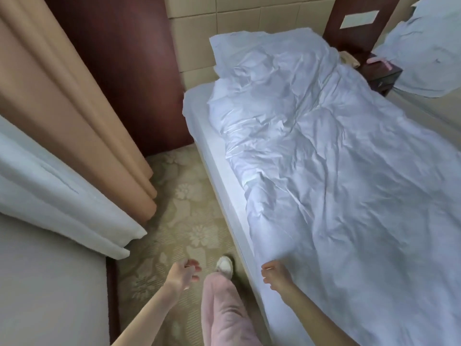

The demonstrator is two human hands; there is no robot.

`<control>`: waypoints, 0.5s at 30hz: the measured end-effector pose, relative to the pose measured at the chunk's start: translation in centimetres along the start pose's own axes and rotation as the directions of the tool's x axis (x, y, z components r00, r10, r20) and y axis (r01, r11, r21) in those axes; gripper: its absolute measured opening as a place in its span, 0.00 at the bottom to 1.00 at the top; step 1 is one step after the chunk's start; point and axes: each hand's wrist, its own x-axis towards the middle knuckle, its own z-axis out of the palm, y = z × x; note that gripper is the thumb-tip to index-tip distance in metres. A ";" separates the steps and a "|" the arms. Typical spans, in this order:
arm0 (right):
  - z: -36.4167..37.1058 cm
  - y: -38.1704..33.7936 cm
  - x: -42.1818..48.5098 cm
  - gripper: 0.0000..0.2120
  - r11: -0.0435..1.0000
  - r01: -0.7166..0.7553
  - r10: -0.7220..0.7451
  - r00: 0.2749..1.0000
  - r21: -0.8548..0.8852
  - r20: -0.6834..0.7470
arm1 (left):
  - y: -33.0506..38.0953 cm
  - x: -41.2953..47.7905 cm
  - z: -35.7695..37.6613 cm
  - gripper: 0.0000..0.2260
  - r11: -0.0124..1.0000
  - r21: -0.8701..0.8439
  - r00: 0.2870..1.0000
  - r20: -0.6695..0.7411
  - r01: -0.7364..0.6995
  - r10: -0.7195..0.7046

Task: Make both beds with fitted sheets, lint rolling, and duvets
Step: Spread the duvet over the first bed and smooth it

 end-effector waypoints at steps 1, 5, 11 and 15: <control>0.5 -2.7 2.4 0.10 1.000 0.001 -0.001 1.000 0.003 0.016 | 2.4 2.5 -0.7 0.09 1.000 0.010 1.000 -0.012 0.022 -0.022; 1.4 -13.5 8.6 0.08 0.997 -0.063 0.060 0.996 0.053 0.064 | 11.6 10.4 -3.7 0.08 0.991 0.062 0.992 -0.052 0.116 -0.113; 0.3 -25.3 14.4 0.03 0.983 -0.141 0.136 0.989 0.113 0.053 | 25.0 19.0 -6.2 0.07 0.992 0.109 0.997 -0.016 0.070 -0.069; -0.9 -31.2 18.2 0.03 0.977 -0.128 0.130 0.992 0.169 0.001 | 33.8 25.9 -7.1 0.09 0.990 0.139 0.999 0.024 0.040 -0.044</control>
